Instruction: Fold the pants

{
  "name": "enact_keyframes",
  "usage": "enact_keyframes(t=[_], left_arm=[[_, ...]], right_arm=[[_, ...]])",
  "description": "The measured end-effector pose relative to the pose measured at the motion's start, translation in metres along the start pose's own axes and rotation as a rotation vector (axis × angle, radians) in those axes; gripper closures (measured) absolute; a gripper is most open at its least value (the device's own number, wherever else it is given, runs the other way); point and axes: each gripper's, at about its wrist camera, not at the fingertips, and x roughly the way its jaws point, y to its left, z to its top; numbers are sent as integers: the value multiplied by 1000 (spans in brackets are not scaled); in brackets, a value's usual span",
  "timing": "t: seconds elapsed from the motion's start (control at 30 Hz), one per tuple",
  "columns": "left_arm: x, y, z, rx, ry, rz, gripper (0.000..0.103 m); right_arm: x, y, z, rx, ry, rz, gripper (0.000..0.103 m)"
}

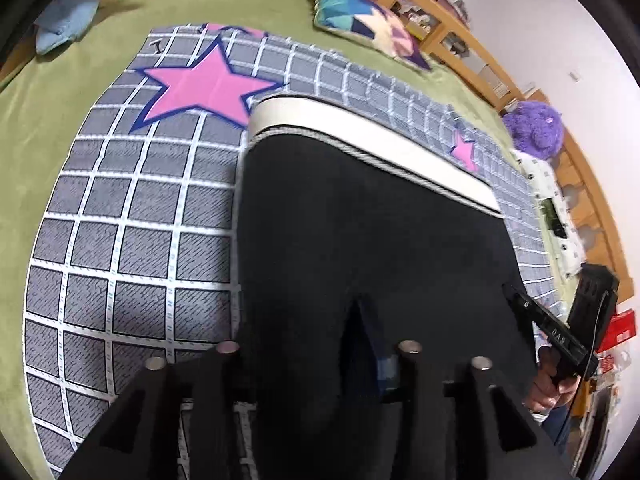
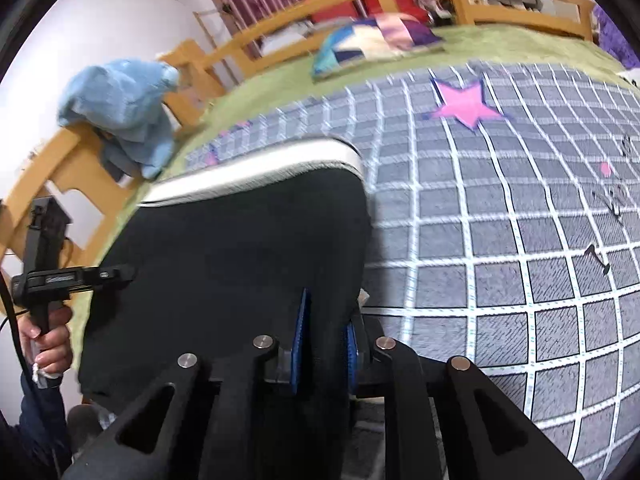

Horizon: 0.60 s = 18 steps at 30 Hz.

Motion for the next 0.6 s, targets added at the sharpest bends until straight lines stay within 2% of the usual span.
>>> enact_keyframes(t=[0.07,0.13,0.17,0.27,0.37,0.43,0.53,0.6], left_arm=[[2,0,-3,4,-1,44,53],[-6,-5,-9,32,-10,98,53],[-16,-6,-15,49,-23,118,52],[-46,-8,-44,90,-64,139,43],[-73,-8,-83,130,-88,137,42],[-85,-4,-109,141,-80,127,42],[-95,0,-151,168,-64,119,42],[-93,-2,-168,191,-63,134,42]], right_arm=[[7,-3,-2,11,3,-22,83],[0,1,-1,-30,2,-82,69],[-3,4,-1,-39,3,-108,66],[-26,5,-7,-8,-7,-117,66],[-48,11,-22,-6,-34,-81,65],[-56,16,-36,-24,-30,-88,65],[-58,19,-52,-25,-15,-91,65],[-63,19,-61,-15,-16,-90,64]])
